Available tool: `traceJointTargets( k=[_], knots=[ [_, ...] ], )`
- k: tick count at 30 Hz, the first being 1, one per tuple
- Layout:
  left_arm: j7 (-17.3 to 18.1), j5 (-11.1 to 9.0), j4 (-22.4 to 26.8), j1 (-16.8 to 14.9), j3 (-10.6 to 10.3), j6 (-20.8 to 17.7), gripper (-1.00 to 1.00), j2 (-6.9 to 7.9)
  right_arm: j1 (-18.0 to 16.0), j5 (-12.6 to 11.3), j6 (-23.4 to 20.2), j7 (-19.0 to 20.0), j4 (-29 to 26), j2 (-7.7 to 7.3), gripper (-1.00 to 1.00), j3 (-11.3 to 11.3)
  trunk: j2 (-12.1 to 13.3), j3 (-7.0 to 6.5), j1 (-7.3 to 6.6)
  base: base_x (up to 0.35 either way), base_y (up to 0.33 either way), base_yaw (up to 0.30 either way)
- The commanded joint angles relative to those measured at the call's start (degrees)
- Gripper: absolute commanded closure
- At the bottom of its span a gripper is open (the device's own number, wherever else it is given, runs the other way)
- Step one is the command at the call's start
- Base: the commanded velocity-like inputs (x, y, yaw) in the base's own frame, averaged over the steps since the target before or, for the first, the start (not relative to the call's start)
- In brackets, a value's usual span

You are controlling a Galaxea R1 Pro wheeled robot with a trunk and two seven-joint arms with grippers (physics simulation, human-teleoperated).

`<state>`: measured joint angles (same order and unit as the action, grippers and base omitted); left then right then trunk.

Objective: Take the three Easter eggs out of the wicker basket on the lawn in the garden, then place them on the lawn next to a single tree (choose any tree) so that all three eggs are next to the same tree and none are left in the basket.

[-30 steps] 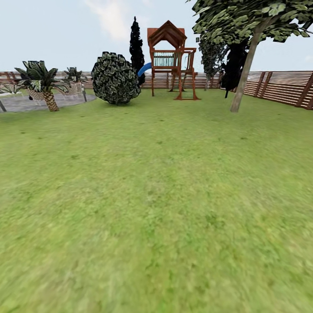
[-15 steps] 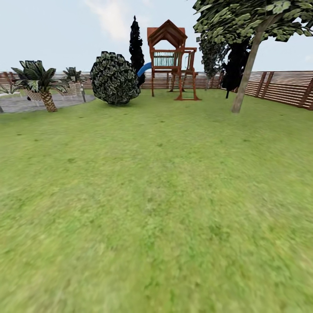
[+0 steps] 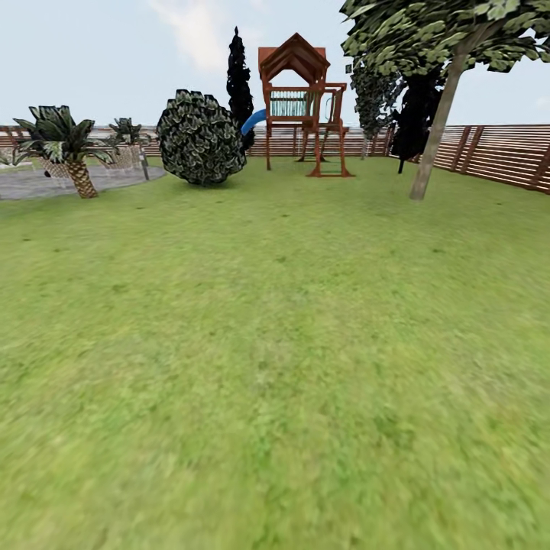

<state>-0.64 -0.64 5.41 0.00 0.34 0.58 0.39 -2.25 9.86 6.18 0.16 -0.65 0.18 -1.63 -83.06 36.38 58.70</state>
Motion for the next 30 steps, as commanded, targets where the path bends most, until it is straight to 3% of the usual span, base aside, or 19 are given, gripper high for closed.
traceJointTargets(
  k=[1,30],
  knots=[
    [-0.1,-0.1,0.0,0.0,0.0,0.0,-1.0,0.02,0.0,0.2,0.1,0.0,0.0,0.0,-1.0,-0.1,0.0,0.04,0.03,0.326,0.0,0.0],
    [-0.1,-0.2,0.0,0.0,0.0,0.1,-1.0,0.01,0.0,0.2,0.2,0.0,0.0,0.0,-1.0,-0.1,0.0,0.04,0.03,0.325,0.0,0.0]
  ],
)
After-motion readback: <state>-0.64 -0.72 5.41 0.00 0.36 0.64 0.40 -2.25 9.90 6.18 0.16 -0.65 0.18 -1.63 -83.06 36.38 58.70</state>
